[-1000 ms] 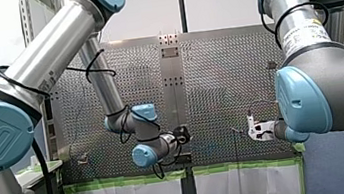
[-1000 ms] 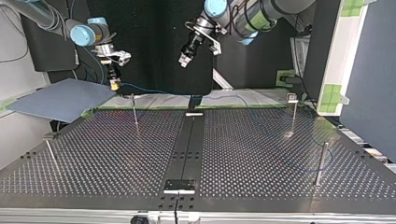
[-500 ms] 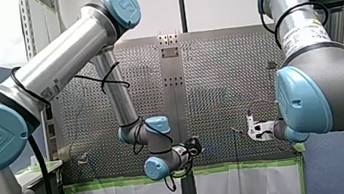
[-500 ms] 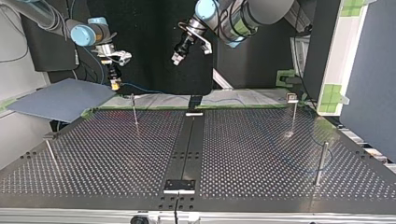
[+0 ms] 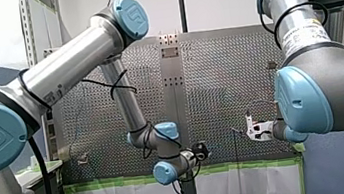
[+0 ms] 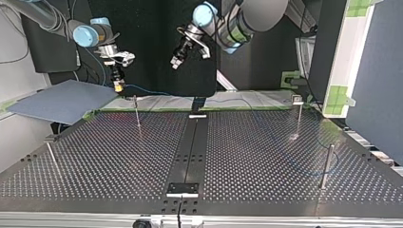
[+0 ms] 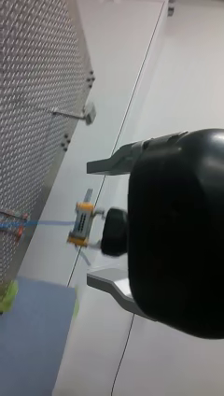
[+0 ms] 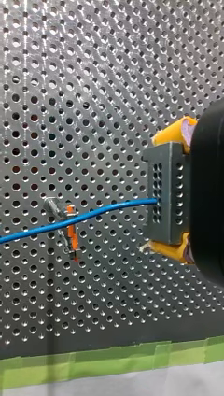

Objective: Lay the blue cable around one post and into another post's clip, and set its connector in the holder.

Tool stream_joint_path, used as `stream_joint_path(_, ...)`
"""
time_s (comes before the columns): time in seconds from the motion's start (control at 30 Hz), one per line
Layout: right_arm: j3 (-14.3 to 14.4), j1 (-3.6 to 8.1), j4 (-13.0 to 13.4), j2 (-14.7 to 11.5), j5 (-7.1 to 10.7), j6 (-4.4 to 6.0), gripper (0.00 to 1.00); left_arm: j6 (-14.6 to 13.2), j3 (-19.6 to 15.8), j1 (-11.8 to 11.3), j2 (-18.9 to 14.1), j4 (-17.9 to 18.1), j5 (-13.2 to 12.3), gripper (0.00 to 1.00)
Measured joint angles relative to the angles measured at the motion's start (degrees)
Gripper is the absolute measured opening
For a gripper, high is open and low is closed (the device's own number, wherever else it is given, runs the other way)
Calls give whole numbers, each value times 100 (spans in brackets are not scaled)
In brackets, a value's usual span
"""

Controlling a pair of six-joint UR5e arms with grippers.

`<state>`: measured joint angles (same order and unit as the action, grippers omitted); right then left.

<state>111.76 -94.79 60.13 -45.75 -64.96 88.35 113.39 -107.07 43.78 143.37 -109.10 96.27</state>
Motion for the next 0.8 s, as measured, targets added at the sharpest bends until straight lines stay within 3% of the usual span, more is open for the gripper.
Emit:
stream_joint_path(0.37,0,-38,0,-1,-1,0,1,32,577,-11,487,-575,146,100)
stream_joint_path(0.8,0,-68,0,-1,0,0,1,-216,1324,-68,526,-1214,416,100)
